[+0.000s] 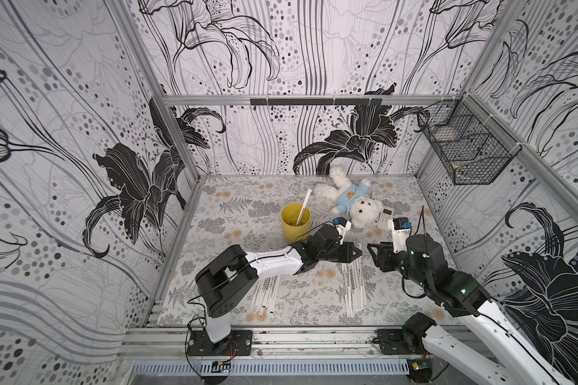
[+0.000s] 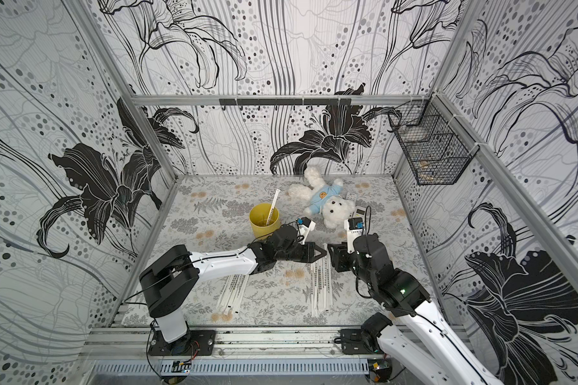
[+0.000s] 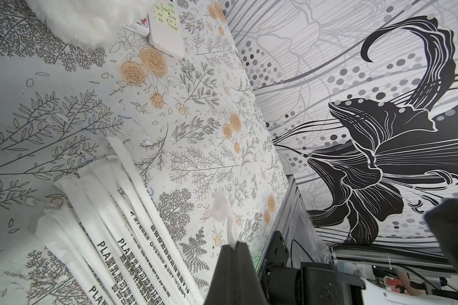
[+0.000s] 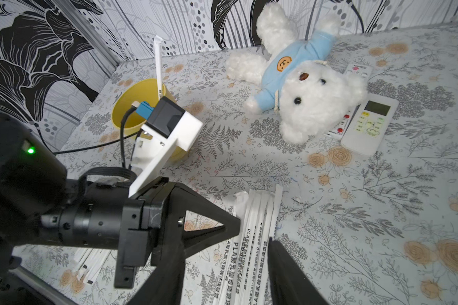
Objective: Take the straws out of the storage container
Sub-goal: Place the straw at the center of the board.
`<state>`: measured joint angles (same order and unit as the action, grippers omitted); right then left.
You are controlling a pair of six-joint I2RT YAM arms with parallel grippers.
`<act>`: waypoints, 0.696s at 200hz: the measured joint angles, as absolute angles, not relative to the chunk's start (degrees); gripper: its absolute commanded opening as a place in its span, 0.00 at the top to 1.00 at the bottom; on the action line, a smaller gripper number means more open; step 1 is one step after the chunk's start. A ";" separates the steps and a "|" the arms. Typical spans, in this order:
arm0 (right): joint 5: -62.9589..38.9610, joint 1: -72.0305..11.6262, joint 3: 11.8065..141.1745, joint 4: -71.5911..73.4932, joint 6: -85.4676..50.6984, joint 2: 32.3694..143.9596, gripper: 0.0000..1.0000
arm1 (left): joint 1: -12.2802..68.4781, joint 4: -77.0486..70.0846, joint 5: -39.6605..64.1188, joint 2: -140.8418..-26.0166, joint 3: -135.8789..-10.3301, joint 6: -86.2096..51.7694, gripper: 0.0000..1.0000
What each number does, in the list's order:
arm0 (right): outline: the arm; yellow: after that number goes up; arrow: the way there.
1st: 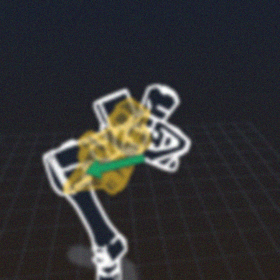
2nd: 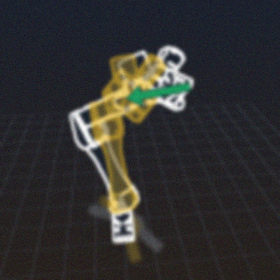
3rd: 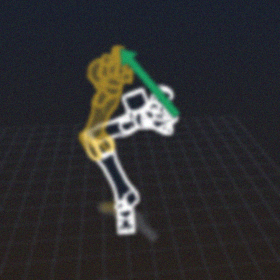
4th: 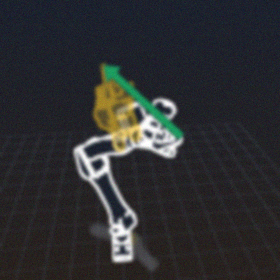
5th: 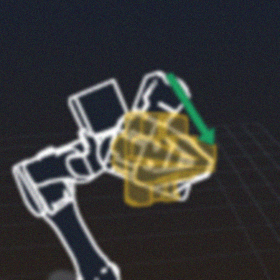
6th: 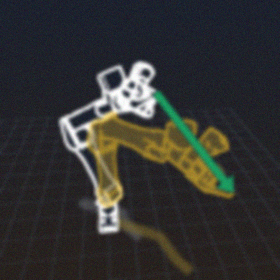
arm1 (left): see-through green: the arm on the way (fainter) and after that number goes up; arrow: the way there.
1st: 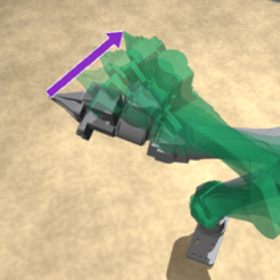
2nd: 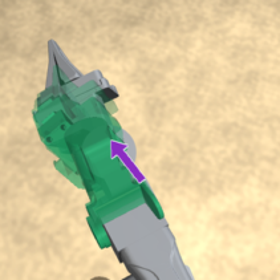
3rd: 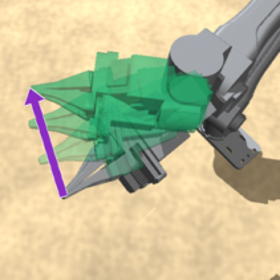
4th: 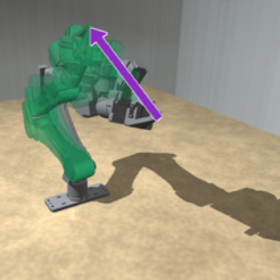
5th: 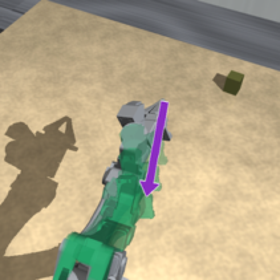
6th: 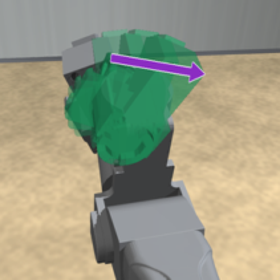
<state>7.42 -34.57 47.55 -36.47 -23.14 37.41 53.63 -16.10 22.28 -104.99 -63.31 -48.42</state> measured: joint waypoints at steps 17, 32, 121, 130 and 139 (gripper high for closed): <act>7.88 -34.57 47.53 -36.47 -23.16 37.08 0.46 | 53.58 -16.60 22.33 -106.21 -63.31 -48.82 1.00; 8.05 -34.57 47.53 -36.47 -23.14 36.82 0.46 | 53.39 -16.88 22.31 -107.28 -63.31 -48.86 1.00; 8.45 -34.57 46.96 -36.45 -23.14 36.36 0.46 | 51.31 -18.44 22.13 -108.68 -63.22 -49.93 0.68; 8.43 -34.57 46.94 -36.45 -23.11 36.40 0.46 | 51.31 -18.46 22.13 -108.68 -63.13 -49.89 0.68; 8.43 -34.57 46.96 -36.45 -23.11 36.47 0.46 | 51.31 -18.48 22.13 -108.66 -62.98 -49.89 0.68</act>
